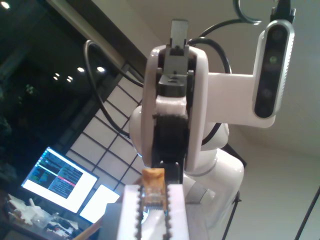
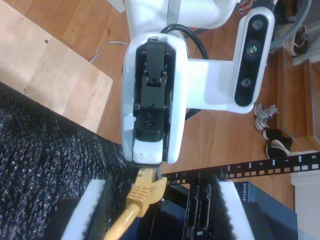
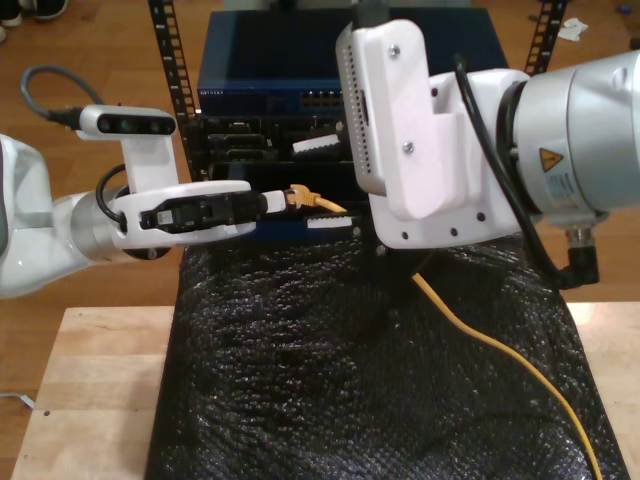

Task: Grab the cable and plug it in

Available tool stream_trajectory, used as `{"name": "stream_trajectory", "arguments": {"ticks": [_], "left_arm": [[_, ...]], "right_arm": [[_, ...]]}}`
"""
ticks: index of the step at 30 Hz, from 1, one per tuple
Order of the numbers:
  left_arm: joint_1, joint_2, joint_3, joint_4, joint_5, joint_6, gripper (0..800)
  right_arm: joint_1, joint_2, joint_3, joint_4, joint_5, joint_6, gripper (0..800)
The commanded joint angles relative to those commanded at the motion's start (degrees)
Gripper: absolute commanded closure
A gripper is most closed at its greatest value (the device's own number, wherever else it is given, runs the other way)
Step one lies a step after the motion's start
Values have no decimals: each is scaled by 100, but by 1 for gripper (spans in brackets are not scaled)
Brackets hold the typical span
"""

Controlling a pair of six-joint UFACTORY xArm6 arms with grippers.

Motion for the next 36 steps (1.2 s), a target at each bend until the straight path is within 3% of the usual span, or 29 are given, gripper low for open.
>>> {"name": "stream_trajectory", "arguments": {"ticks": [3, 10, 14, 36], "left_arm": [[9, 18, 0, 0, 18, -26, 774], [0, 26, -9, -9, 18, -44, 774], [0, 26, -9, -9, 26, -44, 775], [0, 97, -18, -79, 105, -158, 774]], "right_arm": [[9, 0, 35, 0, -62, 0, 362], [18, 0, 79, 0, -141, 26, 506], [18, 0, 79, 0, -132, 35, 535], [105, -9, 114, 9, -132, 53, 574]]}}
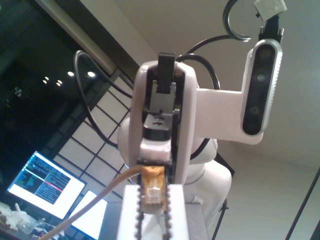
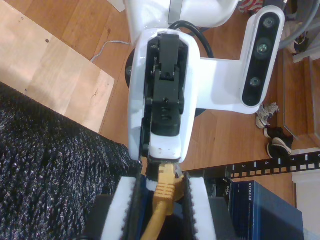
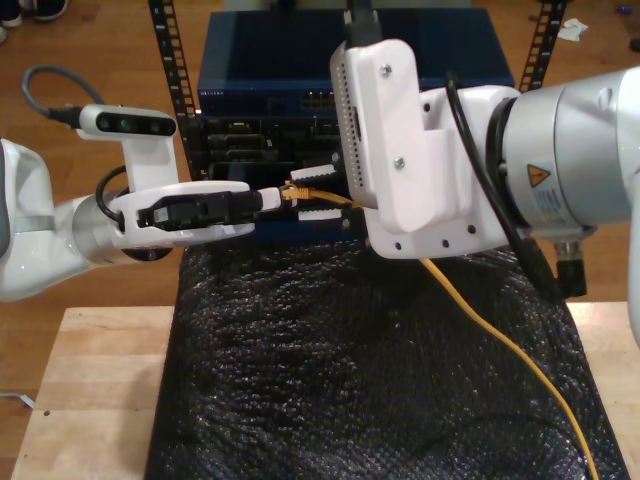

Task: Grab the cable and plug it in

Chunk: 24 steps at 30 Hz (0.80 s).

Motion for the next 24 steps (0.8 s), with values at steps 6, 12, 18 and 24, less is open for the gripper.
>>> {"name": "stream_trajectory", "arguments": {"ticks": [6, 12, 18, 24], "left_arm": [[0, 0, 0, -9, 35, 0, 774], [0, 0, -9, -9, 44, 0, 771], [0, 0, 0, 0, 53, 0, 770], [0, 0, 0, 0, 53, 0, 770]], "right_arm": [[26, 0, 9, 0, 0, 0, 586], [35, 0, 9, 0, -9, 0, 606], [35, 9, 9, 9, -9, 9, 659], [35, 9, 9, 18, -35, 18, 758]]}}
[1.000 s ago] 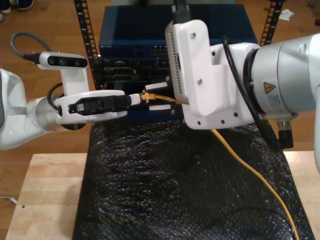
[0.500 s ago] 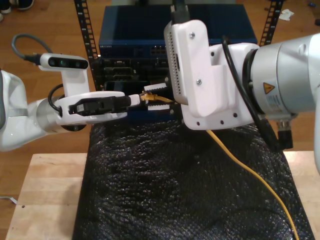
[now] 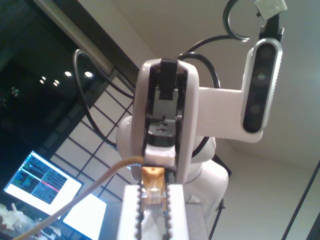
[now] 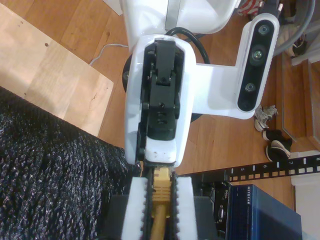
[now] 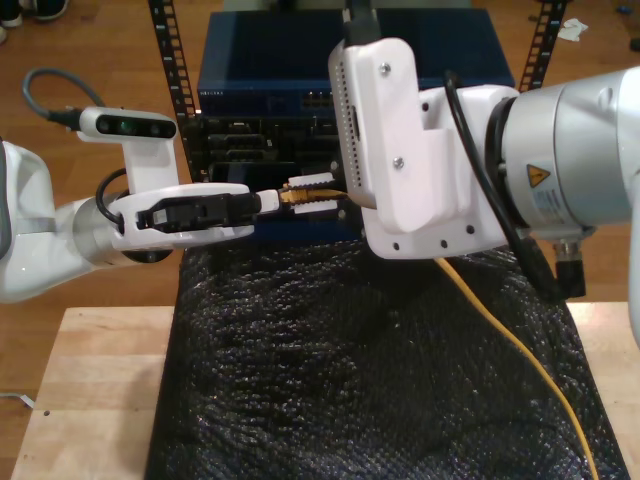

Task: Grab the cable and plug it in

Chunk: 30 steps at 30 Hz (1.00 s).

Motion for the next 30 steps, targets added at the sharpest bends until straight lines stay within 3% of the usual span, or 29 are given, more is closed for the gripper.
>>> {"name": "stream_trajectory", "arguments": {"ticks": [3, 5, 6, 7, 8, 13, 18, 25, 30], "left_arm": [[-9, 0, 0, 0, 9, 0, 770], [-9, 0, 0, 0, 26, -9, 726], [-9, 0, 0, -9, 44, -18, 631], [-9, 0, 9, -9, 44, -26, 486], [-9, 0, 18, -18, 44, -18, 403], [-9, 9, 18, -70, 9, 9, 82], [0, -9, 53, -255, -70, 9, 9], [44, -70, 0, -264, -457, 9, 7], [62, -273, -70, -255, -809, 18, 5]], "right_arm": [[0, 0, 0, 0, 0, 9, 774], [0, 0, 9, 0, 0, 18, 782], [0, 0, 0, 0, 0, 18, 787], [0, 0, 9, 9, 0, 18, 793], [0, 0, 0, 9, 0, 18, 797], [0, 26, 0, 176, 0, 18, 798], [-26, 70, -26, 202, -26, 18, 798], [-202, 220, -88, 220, -343, 290, 799], [-809, 229, -88, 229, -440, 387, 799]]}}
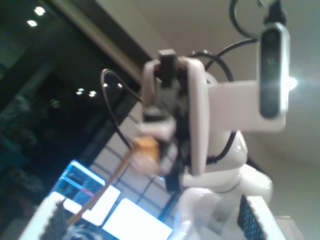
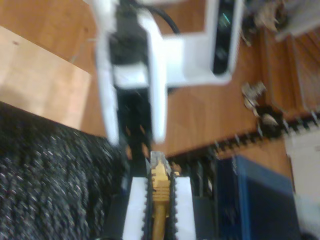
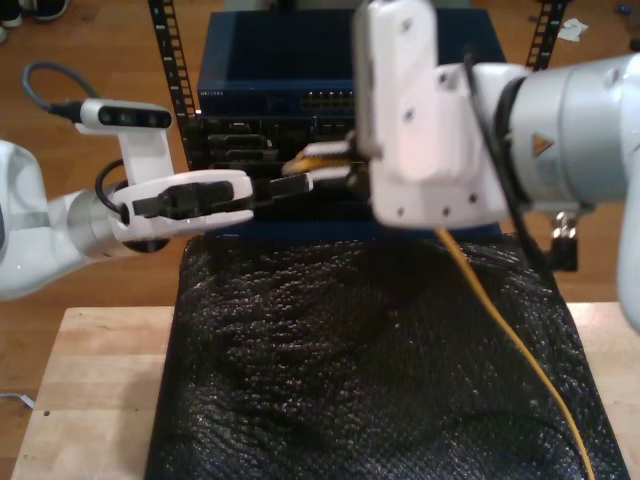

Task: Grab the cable and plug it in

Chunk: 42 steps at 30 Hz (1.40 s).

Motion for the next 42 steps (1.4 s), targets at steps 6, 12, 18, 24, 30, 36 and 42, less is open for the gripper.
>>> {"name": "stream_trajectory", "arguments": {"ticks": [6, 12, 18, 24, 30, 36, 42], "left_arm": [[149, -114, -167, 35, -466, 0, 2], [334, -299, -519, 378, -1099, 0, 2], [448, -431, -1081, 1380, -1697, 9, 2], [686, -440, -1415, 2330, -2136, 193, 2], [818, -519, -1653, 3393, -2453, 510, 2], [826, -914, -1635, 4571, -3059, 1046, 2], [888, -1284, -1626, 5442, -3147, 1451, 2]], "right_arm": [[-642, 158, 44, -18, 9, 105, 799], [-993, 484, 18, -53, 18, 114, 800], [-1301, 651, 18, -79, 9, 114, 800], [-1556, 818, 9, -79, -9, 114, 800], [-1670, 1125, -26, -167, -35, 123, 800], [-1705, 1451, -26, -457, -97, 396, 800], [-1697, 1697, -44, -1108, -97, 949, 800]]}}
